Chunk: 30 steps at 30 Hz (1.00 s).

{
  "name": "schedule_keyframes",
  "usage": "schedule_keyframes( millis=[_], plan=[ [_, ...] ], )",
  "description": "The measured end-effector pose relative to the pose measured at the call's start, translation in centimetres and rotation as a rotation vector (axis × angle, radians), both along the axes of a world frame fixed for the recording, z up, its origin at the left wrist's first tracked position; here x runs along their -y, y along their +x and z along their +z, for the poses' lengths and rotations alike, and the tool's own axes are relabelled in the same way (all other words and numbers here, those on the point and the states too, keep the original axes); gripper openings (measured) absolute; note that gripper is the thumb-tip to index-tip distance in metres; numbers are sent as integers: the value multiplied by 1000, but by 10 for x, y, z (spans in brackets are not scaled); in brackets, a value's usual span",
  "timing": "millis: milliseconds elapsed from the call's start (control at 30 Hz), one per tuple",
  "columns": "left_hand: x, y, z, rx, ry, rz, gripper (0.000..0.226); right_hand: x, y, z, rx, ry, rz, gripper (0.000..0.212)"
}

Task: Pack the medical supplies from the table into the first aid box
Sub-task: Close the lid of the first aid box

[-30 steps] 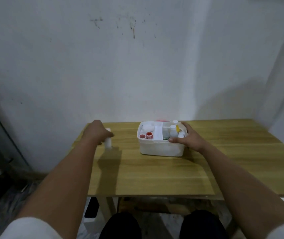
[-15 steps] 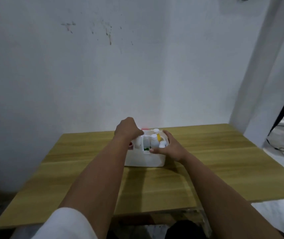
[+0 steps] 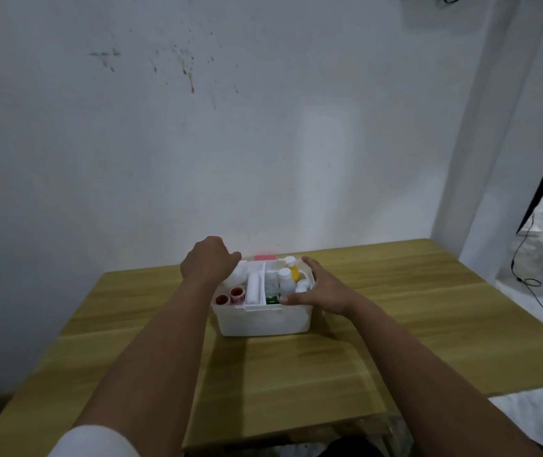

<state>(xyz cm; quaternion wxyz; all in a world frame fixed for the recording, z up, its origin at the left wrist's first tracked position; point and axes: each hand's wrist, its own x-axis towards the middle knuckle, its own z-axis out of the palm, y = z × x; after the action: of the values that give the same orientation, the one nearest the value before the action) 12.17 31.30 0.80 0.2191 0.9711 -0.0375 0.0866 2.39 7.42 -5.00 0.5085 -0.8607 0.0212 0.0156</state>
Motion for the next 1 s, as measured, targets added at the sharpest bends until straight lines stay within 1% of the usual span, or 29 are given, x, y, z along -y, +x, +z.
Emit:
schedule_keyframes(
  millis=[67,167,200,267,300,333,400,500,633,733,867,1000],
  plan=[
    [-9,6,-6,-27,-20,17,30,2,4,3,-8,27,-35,119],
    [-19,19,-17,-99,-113,21,36,4,13,7,-49,115,-156,103],
    [-21,24,-21,-138,-157,20,39,5,19,7,-73,148,-196,95],
    [-21,35,-31,-233,-272,32,47,4,27,8,-109,185,-254,68],
    [-21,39,-35,-287,-347,48,51,4,33,7,-120,189,-280,59],
    [-20,43,-38,-341,-422,68,56,4,37,7,-135,196,-306,56],
    [-20,49,-44,-441,-525,89,66,5,45,1,-173,219,-340,62],
    [-20,57,-50,-547,-603,48,76,7,61,-6,-185,275,-388,73],
    [-19,59,-52,-642,-738,7,80,8,75,-6,-169,301,-410,60],
    [-20,62,-50,-604,-785,17,82,7,79,-1,-146,291,-428,62],
    [-17,57,-31,-504,-922,-3,88,-1,81,18,-28,260,-417,68],
    [-14,42,-4,-379,-975,-40,91,-11,71,45,55,349,-443,80]
  ],
)
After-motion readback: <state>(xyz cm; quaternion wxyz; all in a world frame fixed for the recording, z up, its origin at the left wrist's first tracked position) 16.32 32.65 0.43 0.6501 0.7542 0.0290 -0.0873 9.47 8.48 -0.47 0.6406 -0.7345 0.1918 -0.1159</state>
